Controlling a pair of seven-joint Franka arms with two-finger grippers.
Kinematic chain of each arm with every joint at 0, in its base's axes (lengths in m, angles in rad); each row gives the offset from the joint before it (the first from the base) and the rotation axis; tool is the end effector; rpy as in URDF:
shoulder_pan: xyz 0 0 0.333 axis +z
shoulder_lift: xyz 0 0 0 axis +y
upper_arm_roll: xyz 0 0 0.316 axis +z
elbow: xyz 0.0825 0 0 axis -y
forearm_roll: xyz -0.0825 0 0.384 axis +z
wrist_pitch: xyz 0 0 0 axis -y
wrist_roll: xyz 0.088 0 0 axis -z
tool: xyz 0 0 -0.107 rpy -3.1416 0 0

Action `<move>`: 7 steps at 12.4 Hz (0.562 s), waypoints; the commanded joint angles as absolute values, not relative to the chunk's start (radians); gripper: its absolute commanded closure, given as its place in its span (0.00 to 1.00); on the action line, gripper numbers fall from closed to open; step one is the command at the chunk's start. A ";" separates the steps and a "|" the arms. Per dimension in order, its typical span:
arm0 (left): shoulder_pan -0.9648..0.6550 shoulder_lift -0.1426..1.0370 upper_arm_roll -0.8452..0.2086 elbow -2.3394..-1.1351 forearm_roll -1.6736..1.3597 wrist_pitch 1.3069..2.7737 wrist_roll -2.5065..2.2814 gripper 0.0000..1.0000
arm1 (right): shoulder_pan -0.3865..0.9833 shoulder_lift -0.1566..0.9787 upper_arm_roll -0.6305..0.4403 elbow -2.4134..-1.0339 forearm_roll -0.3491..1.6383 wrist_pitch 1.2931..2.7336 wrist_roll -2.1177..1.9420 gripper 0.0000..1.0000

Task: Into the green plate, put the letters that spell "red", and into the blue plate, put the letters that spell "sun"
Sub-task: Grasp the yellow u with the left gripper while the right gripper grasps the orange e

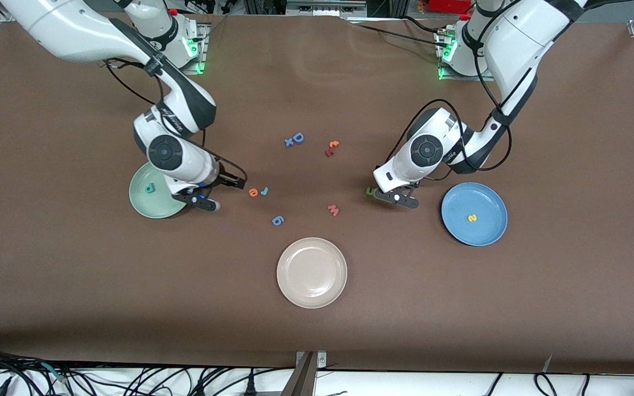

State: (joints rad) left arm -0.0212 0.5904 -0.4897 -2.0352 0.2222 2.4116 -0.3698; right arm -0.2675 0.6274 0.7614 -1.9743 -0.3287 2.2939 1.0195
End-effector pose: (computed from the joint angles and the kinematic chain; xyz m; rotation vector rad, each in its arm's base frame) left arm 0.5066 -0.2844 0.1710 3.0370 -0.4046 -0.2642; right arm 0.5355 0.2669 0.2175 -3.0050 0.5520 0.3120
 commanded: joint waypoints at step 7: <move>0.076 0.483 -0.474 -1.815 0.353 1.898 -0.188 1.00 | -0.006 0.703 0.534 -1.893 -0.350 2.439 1.103 0.14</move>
